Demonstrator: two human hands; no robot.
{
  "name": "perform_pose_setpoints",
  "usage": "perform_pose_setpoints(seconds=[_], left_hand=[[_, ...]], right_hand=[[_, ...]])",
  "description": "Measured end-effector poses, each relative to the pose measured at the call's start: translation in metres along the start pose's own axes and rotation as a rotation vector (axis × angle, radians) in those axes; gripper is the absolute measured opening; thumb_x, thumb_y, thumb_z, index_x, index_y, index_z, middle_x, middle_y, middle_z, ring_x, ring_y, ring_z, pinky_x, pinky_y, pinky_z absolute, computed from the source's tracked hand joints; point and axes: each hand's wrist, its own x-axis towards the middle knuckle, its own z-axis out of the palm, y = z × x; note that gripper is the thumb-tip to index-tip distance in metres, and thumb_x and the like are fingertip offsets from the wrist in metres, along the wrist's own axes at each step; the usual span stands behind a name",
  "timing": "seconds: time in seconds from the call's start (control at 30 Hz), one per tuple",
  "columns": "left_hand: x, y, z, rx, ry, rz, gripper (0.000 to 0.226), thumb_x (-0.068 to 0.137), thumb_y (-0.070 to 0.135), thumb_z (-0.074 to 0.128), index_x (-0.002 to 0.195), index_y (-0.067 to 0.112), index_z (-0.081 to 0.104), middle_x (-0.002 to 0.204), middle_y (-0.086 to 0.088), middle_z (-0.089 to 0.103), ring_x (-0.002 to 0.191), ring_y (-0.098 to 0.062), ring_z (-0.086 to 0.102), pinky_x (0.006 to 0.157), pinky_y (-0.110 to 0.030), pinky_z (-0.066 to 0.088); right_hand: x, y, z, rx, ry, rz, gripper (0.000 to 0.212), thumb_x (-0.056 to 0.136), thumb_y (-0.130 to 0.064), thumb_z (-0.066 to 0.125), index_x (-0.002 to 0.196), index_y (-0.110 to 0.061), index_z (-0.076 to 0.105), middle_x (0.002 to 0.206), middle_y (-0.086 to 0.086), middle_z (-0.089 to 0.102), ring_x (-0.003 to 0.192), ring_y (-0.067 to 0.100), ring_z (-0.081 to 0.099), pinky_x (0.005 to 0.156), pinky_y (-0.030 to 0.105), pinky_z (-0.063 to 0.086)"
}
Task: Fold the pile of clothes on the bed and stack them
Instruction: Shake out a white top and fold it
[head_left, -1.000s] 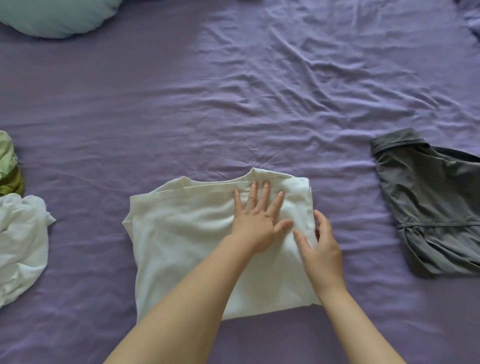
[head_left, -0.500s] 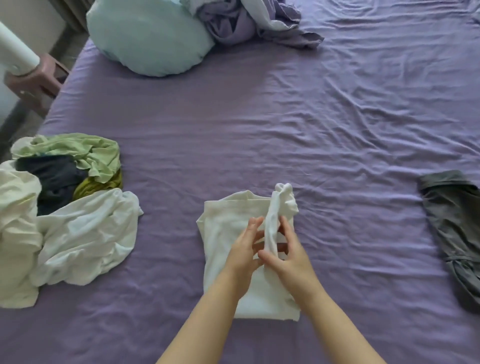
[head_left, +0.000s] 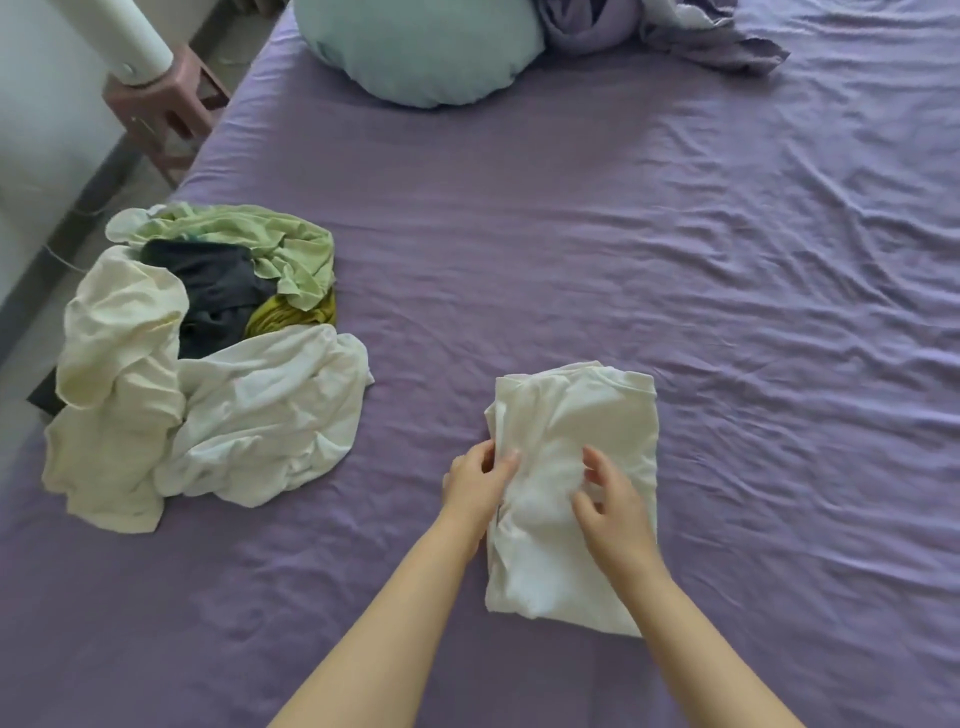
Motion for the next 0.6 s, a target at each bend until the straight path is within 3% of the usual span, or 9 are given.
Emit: perform_pose_setpoints(seconds=[0.1,0.17,0.23,0.33,0.43,0.5,0.6], left_hand=[[0.003,-0.001,0.008,0.041,0.046,-0.053,0.073,0.078,0.035,0.075,0.139,0.011,0.043,0.132,-0.006,0.052,0.119,-0.025,0.053,0.101,-0.044,0.045],[0.004,0.002,0.017,0.002,0.046,-0.103,0.075,0.075,0.036,0.078,0.135,0.009,0.042,0.128,-0.007,0.054,0.113,-0.025,0.057,0.098,-0.043,0.048],[0.008,0.002,0.024,-0.026,0.068,-0.159,0.072,0.074,0.039,0.078,0.129,0.007,0.044,0.124,-0.007,0.058,0.110,-0.027,0.059,0.096,-0.043,0.049],[0.014,-0.001,0.026,-0.095,0.083,-0.227,0.064,0.080,0.040,0.073,0.125,0.003,0.048,0.122,-0.011,0.060,0.108,-0.029,0.060,0.095,-0.043,0.050],[0.009,-0.002,0.024,0.006,0.040,-0.145,0.043,0.088,0.044,0.061,0.112,0.011,0.048,0.120,-0.009,0.059,0.108,-0.029,0.059,0.096,-0.044,0.048],[0.004,-0.001,0.023,-0.046,0.008,-0.100,0.040,0.091,0.043,0.057,0.116,0.013,0.049,0.122,-0.008,0.060,0.110,-0.028,0.059,0.098,-0.045,0.047],[-0.007,0.008,0.025,-0.204,-0.044,-0.059,0.043,0.094,0.039,0.055,0.129,0.016,0.049,0.123,-0.008,0.061,0.110,-0.029,0.061,0.099,-0.048,0.047]], right_hand=[[-0.002,0.022,-0.019,-0.168,0.272,0.058,0.049,0.085,0.003,0.057,0.133,-0.004,0.049,0.133,0.012,0.053,0.123,0.029,0.045,0.103,0.034,0.030],[0.000,0.033,-0.029,-0.182,0.307,0.152,0.052,0.085,-0.002,0.062,0.134,0.000,0.046,0.134,0.017,0.050,0.124,0.031,0.044,0.104,0.036,0.027],[0.002,0.038,-0.033,-0.022,0.242,0.306,0.059,0.087,-0.012,0.065,0.140,-0.003,0.040,0.135,0.017,0.046,0.116,0.026,0.049,0.098,0.035,0.036],[0.005,0.042,-0.035,0.046,0.162,0.375,0.057,0.087,-0.025,0.067,0.136,-0.006,0.044,0.128,0.012,0.051,0.108,0.022,0.052,0.090,0.032,0.041],[0.008,0.037,-0.037,0.145,0.107,0.466,0.050,0.085,-0.033,0.066,0.128,-0.012,0.049,0.120,0.005,0.058,0.107,0.023,0.057,0.089,0.038,0.048],[0.010,0.031,-0.040,0.275,0.044,0.542,0.038,0.086,-0.030,0.066,0.118,-0.015,0.054,0.108,0.003,0.063,0.091,0.021,0.063,0.081,0.039,0.054],[0.007,0.021,-0.047,0.492,-0.104,0.564,0.023,0.087,-0.016,0.061,0.111,-0.013,0.060,0.086,0.004,0.069,0.066,0.018,0.060,0.066,0.034,0.050]])
